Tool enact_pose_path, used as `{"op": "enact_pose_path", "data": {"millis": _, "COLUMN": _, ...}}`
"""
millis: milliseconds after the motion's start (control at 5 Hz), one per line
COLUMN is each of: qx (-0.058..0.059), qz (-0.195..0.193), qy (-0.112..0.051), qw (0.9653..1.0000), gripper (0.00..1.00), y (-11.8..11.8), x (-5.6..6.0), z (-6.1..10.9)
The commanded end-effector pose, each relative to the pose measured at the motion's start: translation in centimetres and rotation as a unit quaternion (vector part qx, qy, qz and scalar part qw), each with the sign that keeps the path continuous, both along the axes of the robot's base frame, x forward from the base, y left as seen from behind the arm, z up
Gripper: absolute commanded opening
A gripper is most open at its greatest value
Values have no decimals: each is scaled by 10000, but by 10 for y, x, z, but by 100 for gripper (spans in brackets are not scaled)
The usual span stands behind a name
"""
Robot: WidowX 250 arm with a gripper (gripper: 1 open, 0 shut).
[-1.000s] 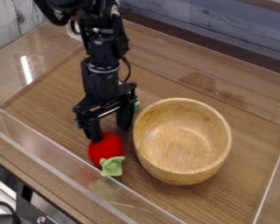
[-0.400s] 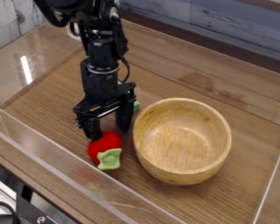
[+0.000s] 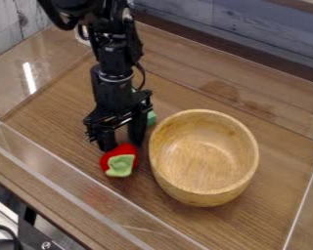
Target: Move the red object to the right side of the table
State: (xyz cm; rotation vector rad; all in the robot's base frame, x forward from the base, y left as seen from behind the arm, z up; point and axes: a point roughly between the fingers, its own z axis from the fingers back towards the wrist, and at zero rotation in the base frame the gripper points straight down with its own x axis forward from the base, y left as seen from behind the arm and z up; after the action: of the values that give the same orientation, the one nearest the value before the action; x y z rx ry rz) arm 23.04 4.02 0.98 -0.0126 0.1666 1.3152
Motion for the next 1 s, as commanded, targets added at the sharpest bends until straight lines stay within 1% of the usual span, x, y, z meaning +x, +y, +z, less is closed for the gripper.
{"op": "enact_pose_path", "data": {"millis": 0, "qx": -3, "qz": 84, "qy": 6, "qw": 10000, "gripper": 0, "y": -1, "x": 1, "z": -10}}
{"op": "enact_pose_path", "data": {"millis": 600, "qx": 145, "qz": -294, "qy": 225, "qw": 9992, "gripper": 0, "y": -6, "x": 2, "z": 10}}
{"op": "enact_pose_path", "data": {"millis": 800, "qx": 167, "qz": -362, "qy": 295, "qw": 9988, "gripper": 0, "y": -8, "x": 3, "z": 16}}
